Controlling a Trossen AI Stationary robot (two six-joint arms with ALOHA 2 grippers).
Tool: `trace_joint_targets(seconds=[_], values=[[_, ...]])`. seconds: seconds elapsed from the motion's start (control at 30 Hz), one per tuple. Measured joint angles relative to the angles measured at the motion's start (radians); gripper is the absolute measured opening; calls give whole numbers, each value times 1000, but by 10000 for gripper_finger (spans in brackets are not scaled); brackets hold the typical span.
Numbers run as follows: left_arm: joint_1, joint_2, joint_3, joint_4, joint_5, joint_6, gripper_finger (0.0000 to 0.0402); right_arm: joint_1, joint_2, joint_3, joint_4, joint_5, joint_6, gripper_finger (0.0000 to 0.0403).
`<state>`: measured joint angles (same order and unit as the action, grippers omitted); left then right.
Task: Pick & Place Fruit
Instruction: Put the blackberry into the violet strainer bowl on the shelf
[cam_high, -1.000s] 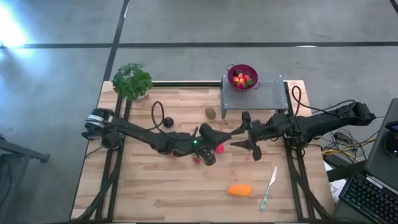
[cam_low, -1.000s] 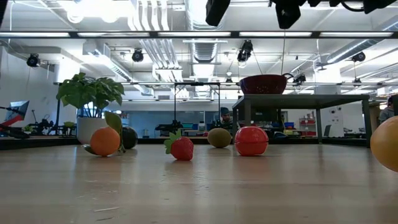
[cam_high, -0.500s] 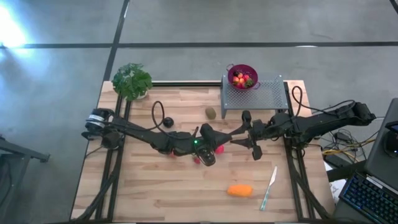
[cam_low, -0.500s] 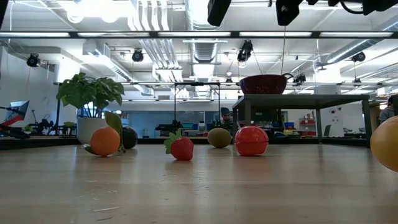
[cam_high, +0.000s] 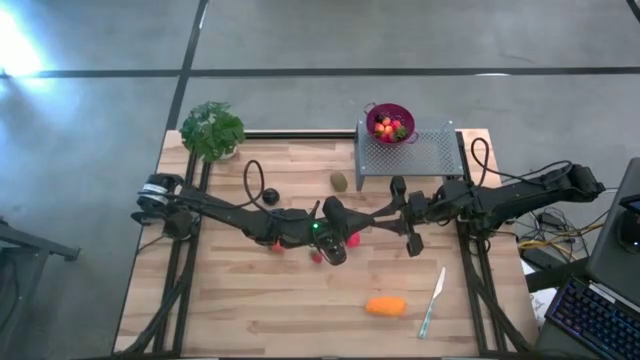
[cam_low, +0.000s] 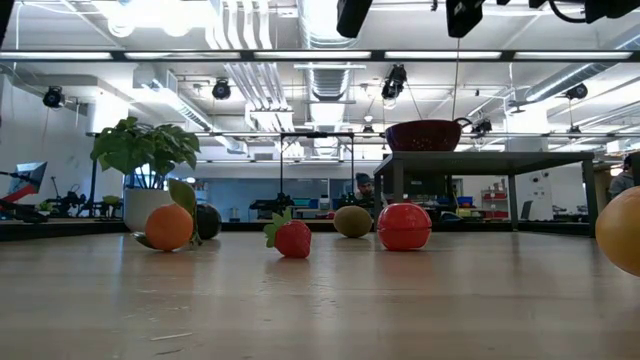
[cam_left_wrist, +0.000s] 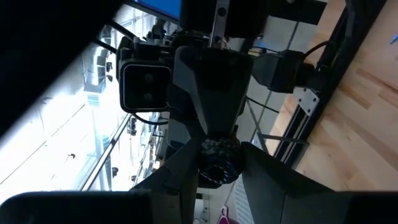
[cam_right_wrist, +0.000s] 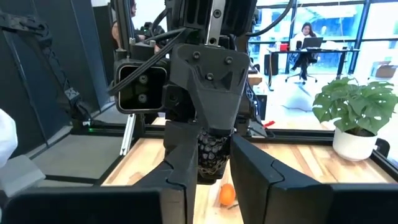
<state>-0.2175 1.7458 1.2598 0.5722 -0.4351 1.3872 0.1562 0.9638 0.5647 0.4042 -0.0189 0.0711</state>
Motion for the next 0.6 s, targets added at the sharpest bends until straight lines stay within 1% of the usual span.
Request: trace_joint_targets(seconds=[0.17, 0.33, 0.47, 0.6], values=[[1, 0, -2, 1, 4, 0, 114, 0, 0, -1, -1, 0, 0, 72], [3, 1, -1, -15, 29, -15, 136, 1, 3, -2, -5, 0, 1, 74], [3, 1, 10, -13, 28, -80, 166, 1, 2, -2, -1, 2, 1, 62], [1, 1, 11, -14, 22, -81, 213, 1, 3, -3, -10, 2, 0, 51]])
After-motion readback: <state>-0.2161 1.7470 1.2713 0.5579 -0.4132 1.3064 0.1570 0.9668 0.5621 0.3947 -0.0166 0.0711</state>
